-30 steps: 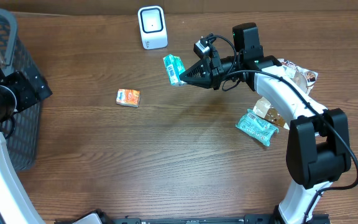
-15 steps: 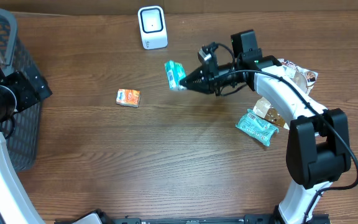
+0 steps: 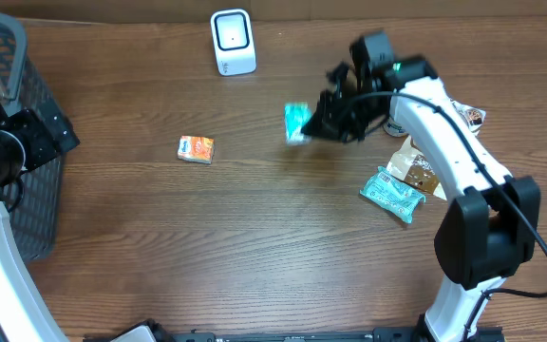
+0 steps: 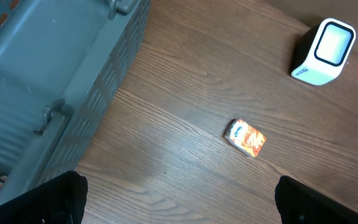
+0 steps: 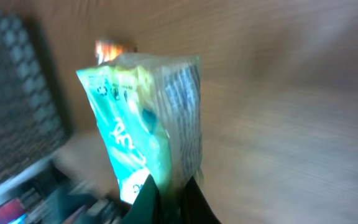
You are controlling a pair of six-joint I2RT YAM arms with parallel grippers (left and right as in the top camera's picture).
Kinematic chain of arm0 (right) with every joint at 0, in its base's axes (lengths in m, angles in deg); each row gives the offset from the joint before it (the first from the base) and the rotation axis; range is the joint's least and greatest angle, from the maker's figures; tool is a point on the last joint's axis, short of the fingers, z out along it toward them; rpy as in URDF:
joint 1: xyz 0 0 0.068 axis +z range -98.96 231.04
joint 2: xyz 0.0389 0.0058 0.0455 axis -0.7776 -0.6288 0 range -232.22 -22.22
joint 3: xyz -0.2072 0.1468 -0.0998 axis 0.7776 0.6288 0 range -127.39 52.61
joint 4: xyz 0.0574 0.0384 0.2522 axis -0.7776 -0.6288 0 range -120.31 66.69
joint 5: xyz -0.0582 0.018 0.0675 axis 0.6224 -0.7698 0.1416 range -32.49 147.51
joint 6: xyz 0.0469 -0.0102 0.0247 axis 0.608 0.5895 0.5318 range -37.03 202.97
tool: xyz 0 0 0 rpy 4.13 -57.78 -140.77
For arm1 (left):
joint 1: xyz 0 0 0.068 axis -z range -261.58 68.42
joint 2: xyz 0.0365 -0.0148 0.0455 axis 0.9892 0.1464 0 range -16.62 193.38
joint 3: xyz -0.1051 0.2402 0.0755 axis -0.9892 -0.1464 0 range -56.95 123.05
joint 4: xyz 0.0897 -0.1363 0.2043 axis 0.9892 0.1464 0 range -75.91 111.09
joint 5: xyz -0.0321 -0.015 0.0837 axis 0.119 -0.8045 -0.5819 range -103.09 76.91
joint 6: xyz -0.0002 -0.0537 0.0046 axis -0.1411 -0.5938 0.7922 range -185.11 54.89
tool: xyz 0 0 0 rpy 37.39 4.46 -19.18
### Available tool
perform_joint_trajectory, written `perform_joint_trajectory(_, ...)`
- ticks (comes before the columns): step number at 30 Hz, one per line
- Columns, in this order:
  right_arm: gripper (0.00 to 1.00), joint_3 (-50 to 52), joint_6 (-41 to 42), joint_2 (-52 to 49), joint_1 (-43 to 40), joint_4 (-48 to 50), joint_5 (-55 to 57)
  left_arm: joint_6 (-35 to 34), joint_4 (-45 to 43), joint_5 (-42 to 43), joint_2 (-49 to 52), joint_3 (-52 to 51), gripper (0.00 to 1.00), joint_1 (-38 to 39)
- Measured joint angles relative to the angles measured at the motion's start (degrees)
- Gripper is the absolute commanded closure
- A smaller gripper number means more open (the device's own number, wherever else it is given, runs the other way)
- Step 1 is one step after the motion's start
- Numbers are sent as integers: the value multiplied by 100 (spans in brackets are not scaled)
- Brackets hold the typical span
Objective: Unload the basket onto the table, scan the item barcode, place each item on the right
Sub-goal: 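Carry the Kleenex packet toward the white scanner, then hold the Kleenex packet in front of the white scanner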
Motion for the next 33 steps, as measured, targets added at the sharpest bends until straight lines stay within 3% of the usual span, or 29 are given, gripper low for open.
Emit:
perform_joint_trajectory(7, 96, -1869, -323, 2, 623, 37, 2476, 0, -2, 0, 0, 0, 1, 0)
perform_joint_trajectory(16, 96, -2127, -2144, -326, 1423, 2688, 5488, 0, -2, 0, 0, 0, 0, 0)
perform_joint_trajectory(26, 96, -2153, -5077, -2315, 1534, 6356, 6435, 0, -2, 0, 0, 0, 0, 0)
perform_joint_trajectory(33, 96, -2151, -6859, -3543, 1626, 7390, 6216, 0, -2, 0, 0, 0, 0, 0)
